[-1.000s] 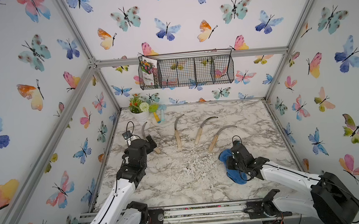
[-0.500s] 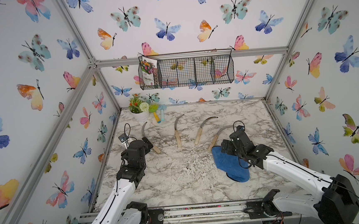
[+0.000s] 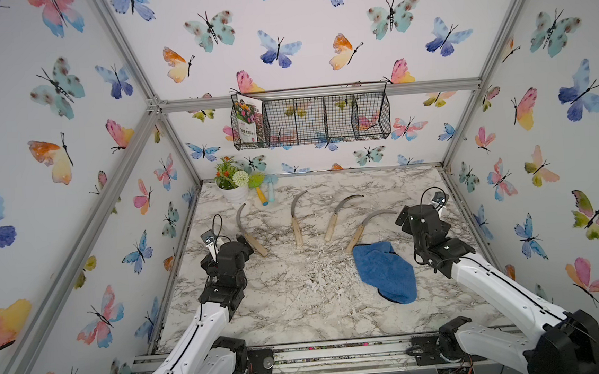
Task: Wipe small sickles with rags
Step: Place the rag at the center of the board, then reset both arms
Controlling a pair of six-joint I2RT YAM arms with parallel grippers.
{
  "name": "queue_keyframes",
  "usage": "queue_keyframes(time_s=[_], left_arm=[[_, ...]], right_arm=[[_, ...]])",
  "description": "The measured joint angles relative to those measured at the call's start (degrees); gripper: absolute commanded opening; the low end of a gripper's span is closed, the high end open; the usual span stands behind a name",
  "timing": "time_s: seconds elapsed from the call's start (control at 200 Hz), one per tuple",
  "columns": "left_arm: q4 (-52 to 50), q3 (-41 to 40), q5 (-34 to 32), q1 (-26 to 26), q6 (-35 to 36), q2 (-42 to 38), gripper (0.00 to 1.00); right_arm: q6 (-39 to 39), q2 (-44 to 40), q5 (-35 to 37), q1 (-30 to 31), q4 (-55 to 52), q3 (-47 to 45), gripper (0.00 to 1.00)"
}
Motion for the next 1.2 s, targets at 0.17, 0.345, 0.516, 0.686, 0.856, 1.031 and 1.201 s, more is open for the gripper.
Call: queue_keyframes(time_s=[0.17,0.345,0.516,0.686,0.856,1.031,1.201], left_arm=[[11.67,-7.58,-2.03,3.54,3.91,3.93,0.99],[25.0,-14.36,2.93,9.25,7.04,9.2,0.99],[38.01,-15.3,11.19,12.57,10.21,13.57,0.99],[54.9,-18.01,25.7,18.03,14.51,24.65,0.99],[58.62,-16.04,36.85,17.9,18.27,28.89,0.99],[60.13,-15.45,38.97,17.2,19.78,28.89,0.99],[59.58,-14.21,38.97,15.93,20.81,28.92,0.99]], right_arm=[[-16.22,12.41,1.27,-6.12,25.88,-17.09,0.98],[-21.2,18.73,-4.61,-13.0,40.22,-17.79,0.98],[-23.69,23.15,-12.46,-15.45,50.84,-16.92,0.98],[-24.72,23.63,-22.75,-19.26,54.99,-17.2,0.98],[-26.16,25.07,-31.65,-21.68,62.97,-22.05,0.98],[-26.82,25.24,-34.88,-21.66,65.22,-21.81,0.98],[-27.17,25.24,-35.93,-21.66,65.59,-21.79,0.98]])
